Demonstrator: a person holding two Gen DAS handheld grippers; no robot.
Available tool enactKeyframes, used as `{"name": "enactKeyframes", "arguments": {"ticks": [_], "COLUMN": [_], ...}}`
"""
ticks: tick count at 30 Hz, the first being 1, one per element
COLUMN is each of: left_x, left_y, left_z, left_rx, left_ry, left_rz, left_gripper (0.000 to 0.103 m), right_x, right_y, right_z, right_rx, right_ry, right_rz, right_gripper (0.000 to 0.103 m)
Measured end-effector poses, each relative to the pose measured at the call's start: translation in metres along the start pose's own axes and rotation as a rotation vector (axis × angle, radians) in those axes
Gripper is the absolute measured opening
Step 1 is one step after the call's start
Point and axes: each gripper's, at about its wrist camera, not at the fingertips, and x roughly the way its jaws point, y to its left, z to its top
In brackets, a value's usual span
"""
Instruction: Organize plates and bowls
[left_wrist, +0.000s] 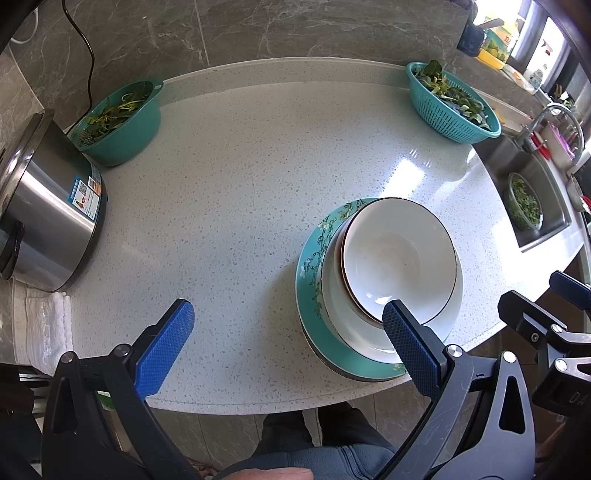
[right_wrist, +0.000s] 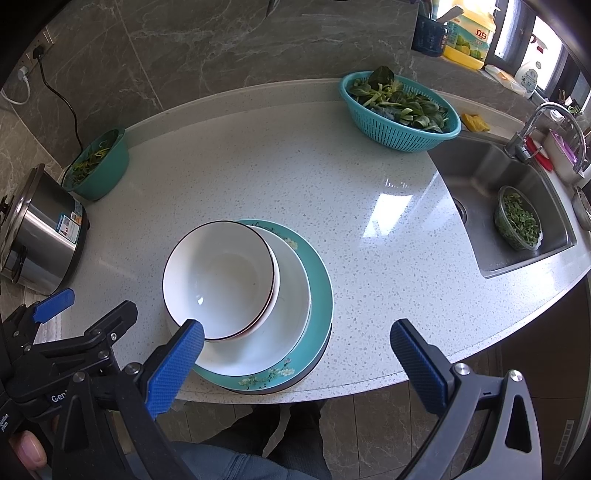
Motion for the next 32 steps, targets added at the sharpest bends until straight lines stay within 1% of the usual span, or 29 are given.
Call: {"name": "enactKeyframes", "arguments": {"ticks": [20, 32], "left_x": [0.010, 0.005], "left_y": [0.004, 0.003], "left_z": [0.009, 0.009], "left_rx": [0.004, 0.007], "left_ry": [0.003, -0.037], "left_rz": [0.002, 0.005], "left_gripper": [0.103, 0.103], "right_x": [0.005, 0.008], "right_y": [-0.002, -0.005], "right_z": [0.007, 0.008], "right_rx": [-0.009, -0.009], "right_ry": [0.007, 0.011], "right_rz": [0.004, 0.007], "right_gripper": [0.103, 0.103]}}
